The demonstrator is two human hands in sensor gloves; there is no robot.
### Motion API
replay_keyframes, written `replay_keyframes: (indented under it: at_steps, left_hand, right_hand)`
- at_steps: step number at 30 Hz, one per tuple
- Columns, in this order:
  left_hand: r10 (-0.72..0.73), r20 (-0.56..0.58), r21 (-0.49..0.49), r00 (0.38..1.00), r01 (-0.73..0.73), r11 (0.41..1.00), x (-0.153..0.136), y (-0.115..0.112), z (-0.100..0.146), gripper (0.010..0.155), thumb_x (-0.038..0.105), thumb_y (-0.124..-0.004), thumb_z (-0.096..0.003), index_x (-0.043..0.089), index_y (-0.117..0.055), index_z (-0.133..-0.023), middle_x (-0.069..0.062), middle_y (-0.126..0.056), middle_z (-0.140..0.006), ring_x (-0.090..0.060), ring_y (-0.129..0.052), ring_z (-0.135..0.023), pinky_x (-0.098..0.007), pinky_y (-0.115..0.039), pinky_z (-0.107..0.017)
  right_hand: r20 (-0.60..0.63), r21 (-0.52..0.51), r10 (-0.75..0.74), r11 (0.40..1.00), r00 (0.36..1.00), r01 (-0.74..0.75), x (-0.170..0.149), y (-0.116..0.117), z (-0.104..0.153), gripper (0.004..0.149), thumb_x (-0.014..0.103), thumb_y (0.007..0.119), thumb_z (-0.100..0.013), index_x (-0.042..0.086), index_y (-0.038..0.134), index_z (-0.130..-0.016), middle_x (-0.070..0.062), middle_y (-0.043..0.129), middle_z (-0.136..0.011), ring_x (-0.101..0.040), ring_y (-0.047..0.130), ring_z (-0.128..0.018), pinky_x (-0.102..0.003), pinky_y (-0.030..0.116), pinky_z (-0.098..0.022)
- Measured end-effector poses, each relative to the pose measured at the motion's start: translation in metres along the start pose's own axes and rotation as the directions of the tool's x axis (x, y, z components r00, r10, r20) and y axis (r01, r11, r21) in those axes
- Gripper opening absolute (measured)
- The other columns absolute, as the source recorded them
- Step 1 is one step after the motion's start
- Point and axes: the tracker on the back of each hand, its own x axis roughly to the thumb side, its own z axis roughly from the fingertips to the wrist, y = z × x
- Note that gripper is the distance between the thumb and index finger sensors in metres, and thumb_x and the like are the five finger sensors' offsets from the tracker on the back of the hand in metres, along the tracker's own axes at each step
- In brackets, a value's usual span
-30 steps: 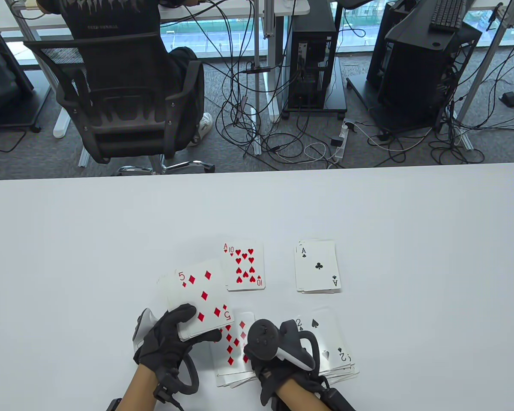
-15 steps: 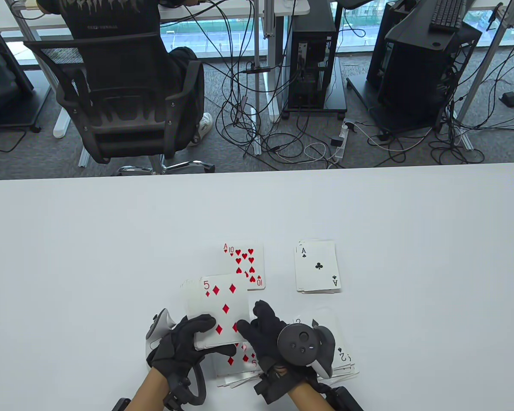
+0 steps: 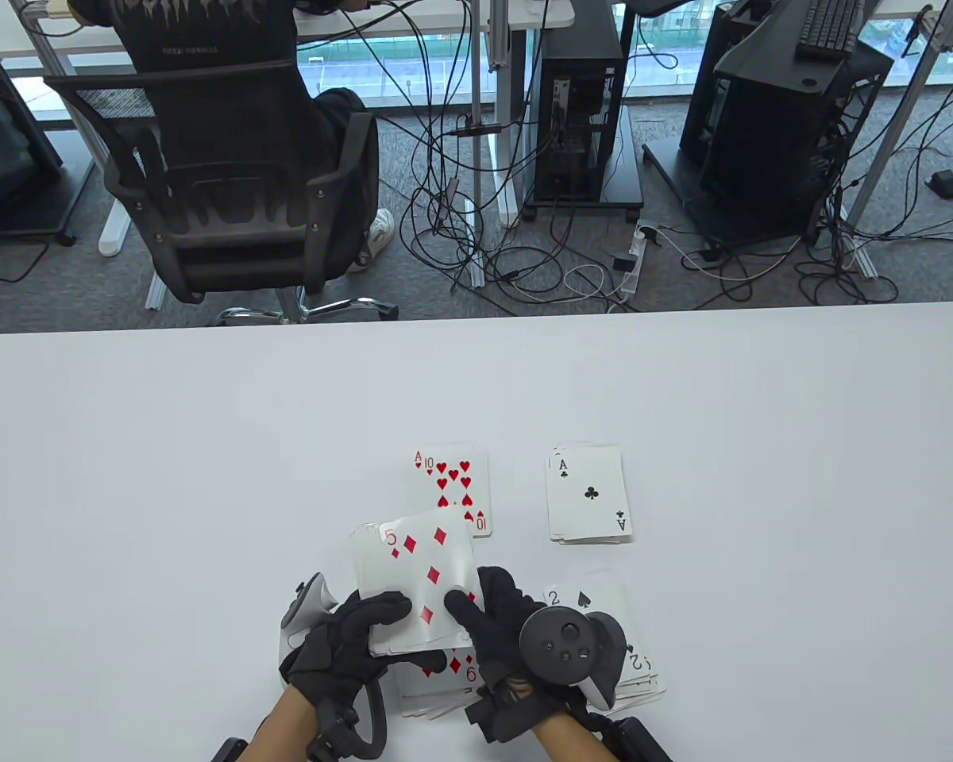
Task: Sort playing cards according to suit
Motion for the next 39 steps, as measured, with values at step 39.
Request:
replay_keyframes:
  at_steps: [39]
  left_hand:
    - [0.074, 0.189, 0.168, 0.979, -0.107, 0.980, 0.028, 0.031, 0.021, 0.053, 0.041, -0.065, -0.0639, 0.032, -0.038, -0.109, -0.001, -0.053, -0.114, -0.033, -0.073, -0.101, -0.046, -0.080, -0.060]
  right_hand:
    - [-0.170, 0.452, 0.303, 0.870, 0.938, -0.199, -0.024, 0.041, 0.006, 0.054, 0.021, 0.065, -0.055, -0.024, 0.060, -0.084, -0.002, 0.093, -0.026, -0.020, 0.099, -0.013, -0.038, 0.089, -0.011]
